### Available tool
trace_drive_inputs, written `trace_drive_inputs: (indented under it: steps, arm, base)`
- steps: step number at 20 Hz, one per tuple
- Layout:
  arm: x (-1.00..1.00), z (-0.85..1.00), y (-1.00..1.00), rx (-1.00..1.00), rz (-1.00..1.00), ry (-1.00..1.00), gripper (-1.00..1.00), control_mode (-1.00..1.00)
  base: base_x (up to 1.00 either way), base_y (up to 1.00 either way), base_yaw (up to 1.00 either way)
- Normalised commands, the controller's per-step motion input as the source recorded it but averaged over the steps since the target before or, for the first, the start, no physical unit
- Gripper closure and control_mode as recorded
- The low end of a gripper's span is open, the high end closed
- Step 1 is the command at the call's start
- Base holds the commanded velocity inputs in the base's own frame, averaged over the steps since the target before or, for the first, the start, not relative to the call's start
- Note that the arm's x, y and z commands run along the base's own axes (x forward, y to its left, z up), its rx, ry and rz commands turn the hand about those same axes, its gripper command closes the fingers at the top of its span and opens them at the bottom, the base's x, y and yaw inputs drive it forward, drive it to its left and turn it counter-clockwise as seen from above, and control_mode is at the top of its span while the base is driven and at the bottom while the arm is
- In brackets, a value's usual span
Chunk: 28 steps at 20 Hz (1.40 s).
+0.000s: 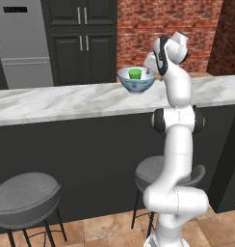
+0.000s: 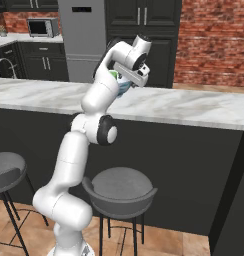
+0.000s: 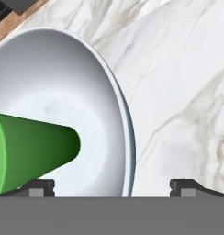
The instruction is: Place the cup inside the bowl on the dining table and move the bowl to any counter.
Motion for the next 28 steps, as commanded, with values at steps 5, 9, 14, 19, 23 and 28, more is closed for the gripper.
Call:
trace_drive_inputs:
  steps: [5,9,14,19,23,28]
  arm:
    - [-0.07,-0.16,0.13,0.0,0.0,0.0,-1.0,-1.0]
    - [-0.07,-0.15,0.04,0.0,0.0,0.0,-1.0,-1.0]
    - [-0.03,-0.02,0.02,0.0,0.0,0.0,-1.0,-1.0]
    - [0.0,0.0,0.0,0.0,0.0,0.0,1.0,-1.0]
    - [0.0,0.0,0.0,0.0,0.0,0.0,1.0,-1.0]
    - [0.0,0.0,0.0,0.0,0.0,0.0,1.0,-1.0]
  base:
    - [0.0,0.0,0.0]
    - [0.0,0.0,0.0]
    - [0.0,0.0,0.0]
    - [0.0,0.0,0.0]
    - [0.0,0.0,0.0]
    - [0.0,0.0,0.0]
